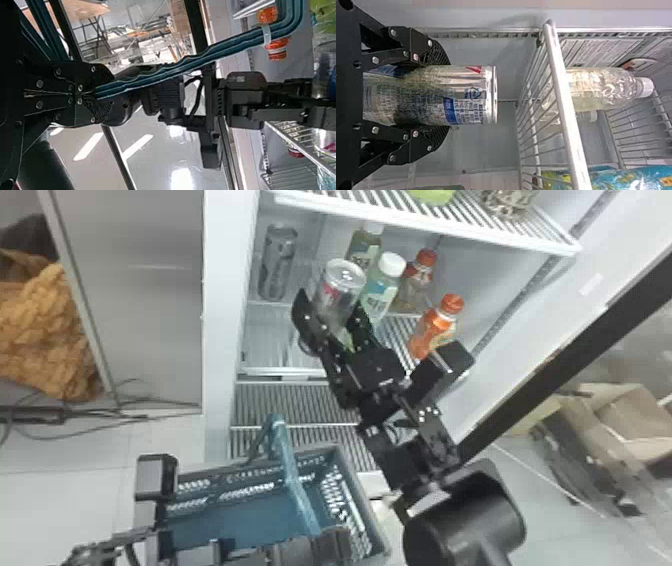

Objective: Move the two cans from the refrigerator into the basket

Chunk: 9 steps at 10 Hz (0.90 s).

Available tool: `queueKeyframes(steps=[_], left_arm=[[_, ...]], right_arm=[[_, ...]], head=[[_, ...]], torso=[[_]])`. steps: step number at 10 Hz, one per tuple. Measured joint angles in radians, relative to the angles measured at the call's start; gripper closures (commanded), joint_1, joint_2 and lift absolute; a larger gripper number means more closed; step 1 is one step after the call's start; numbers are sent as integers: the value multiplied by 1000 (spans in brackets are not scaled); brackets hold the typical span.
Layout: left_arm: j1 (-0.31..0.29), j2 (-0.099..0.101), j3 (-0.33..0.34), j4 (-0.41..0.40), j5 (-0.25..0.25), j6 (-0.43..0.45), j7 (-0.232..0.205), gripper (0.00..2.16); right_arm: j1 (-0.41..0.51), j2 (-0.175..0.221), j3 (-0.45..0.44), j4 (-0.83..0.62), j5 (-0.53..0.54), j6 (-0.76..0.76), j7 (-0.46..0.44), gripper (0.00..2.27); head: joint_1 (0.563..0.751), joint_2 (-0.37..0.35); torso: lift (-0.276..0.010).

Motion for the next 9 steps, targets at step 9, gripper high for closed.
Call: queueKeyframes(steps=[9], left_arm=[[23,0,13,-1,5,2,0,1188]], right_arm=[[341,30,-151,-394,-24,269,0,865]], head=[[695,-350]], torso=[[-276]])
